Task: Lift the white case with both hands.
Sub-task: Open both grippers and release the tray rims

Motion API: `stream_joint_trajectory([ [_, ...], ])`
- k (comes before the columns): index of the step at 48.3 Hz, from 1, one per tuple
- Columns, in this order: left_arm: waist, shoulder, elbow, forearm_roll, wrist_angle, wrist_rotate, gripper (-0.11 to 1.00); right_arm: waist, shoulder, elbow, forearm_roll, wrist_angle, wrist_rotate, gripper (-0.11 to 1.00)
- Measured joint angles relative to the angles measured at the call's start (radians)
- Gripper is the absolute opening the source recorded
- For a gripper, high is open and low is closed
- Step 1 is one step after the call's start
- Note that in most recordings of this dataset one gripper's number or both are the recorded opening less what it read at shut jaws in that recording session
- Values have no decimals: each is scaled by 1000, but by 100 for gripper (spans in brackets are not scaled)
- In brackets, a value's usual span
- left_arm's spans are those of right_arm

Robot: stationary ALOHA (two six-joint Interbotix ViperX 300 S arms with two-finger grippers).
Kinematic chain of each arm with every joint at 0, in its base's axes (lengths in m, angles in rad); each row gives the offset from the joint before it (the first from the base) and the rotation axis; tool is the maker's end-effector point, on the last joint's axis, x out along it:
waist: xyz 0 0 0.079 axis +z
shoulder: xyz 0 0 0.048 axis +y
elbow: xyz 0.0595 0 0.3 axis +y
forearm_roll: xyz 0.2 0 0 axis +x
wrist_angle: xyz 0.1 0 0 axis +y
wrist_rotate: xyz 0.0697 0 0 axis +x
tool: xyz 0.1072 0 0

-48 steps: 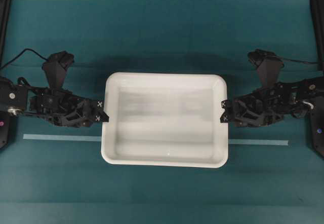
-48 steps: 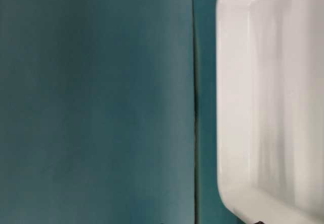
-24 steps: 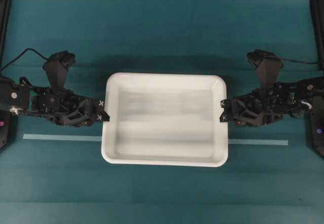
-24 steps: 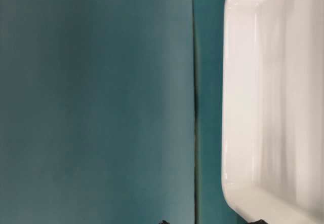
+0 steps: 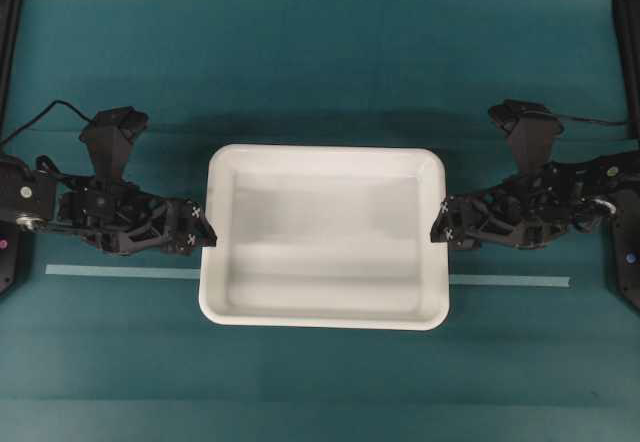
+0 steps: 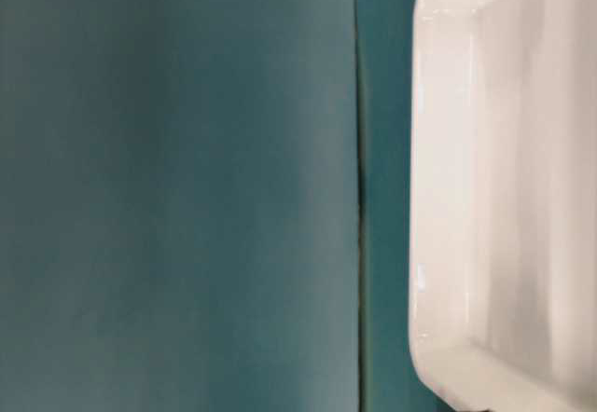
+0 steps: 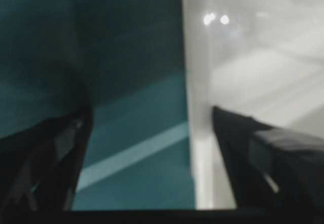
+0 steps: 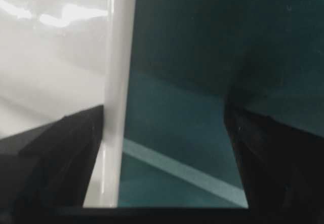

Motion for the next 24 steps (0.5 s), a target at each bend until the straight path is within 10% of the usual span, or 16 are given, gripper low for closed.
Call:
stream_joint_trajectory([
  [24,0,-281,-9,6,77,222,93,-61,-339,0,-117,21,-94,90],
])
